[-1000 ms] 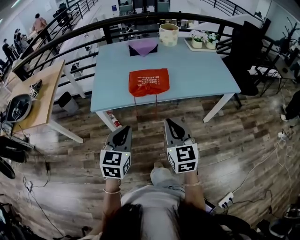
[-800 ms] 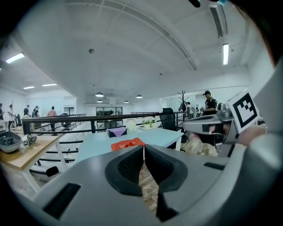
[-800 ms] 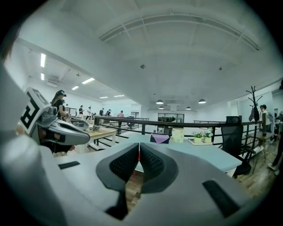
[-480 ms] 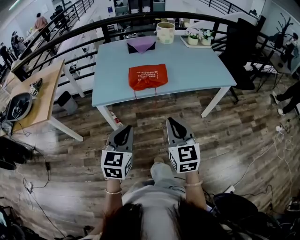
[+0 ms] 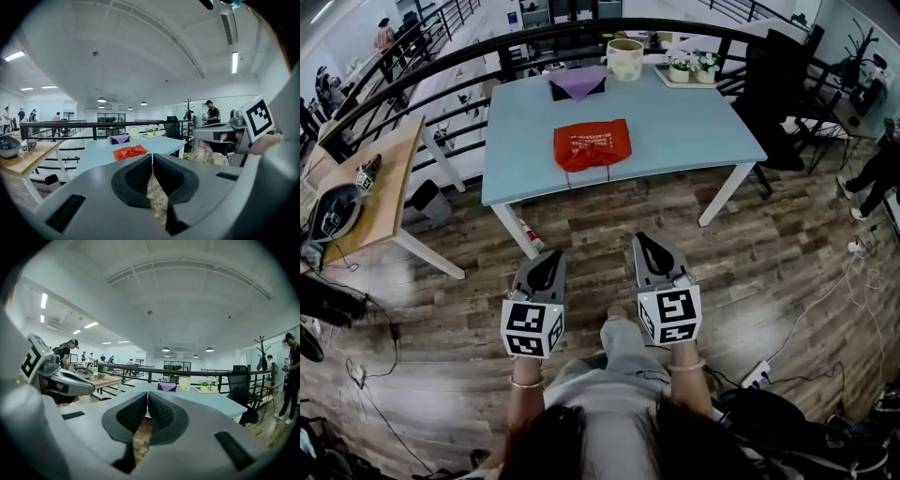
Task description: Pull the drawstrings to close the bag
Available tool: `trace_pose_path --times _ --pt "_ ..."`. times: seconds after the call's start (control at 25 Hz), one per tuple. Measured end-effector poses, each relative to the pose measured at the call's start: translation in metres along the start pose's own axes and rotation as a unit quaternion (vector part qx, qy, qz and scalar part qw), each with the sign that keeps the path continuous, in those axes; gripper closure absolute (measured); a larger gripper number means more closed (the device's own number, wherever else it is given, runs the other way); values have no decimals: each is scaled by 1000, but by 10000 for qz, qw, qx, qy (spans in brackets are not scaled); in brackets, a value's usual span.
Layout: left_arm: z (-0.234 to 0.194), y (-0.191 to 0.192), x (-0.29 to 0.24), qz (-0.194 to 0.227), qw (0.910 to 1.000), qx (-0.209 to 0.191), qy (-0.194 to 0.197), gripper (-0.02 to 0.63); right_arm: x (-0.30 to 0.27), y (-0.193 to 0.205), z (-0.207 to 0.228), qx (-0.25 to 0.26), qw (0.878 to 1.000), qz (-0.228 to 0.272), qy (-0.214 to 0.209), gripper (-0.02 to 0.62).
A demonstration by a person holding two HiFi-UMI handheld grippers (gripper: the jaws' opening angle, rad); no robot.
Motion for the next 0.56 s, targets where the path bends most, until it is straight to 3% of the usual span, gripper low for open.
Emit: trace_pose_path --times 0.56 --pt "-9 0 -2 -7 9999 10 129 581 -5 -7 -8 2 10000 18 55 568"
Point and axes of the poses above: the fingertips, and each gripper's own axes: x backward along the fingers, z to its right, y out of its underside, the point moved 7 cm from there along x, backward along the fingers, and after that the axes turned 15 degrees about y, right-handed, at the moved point
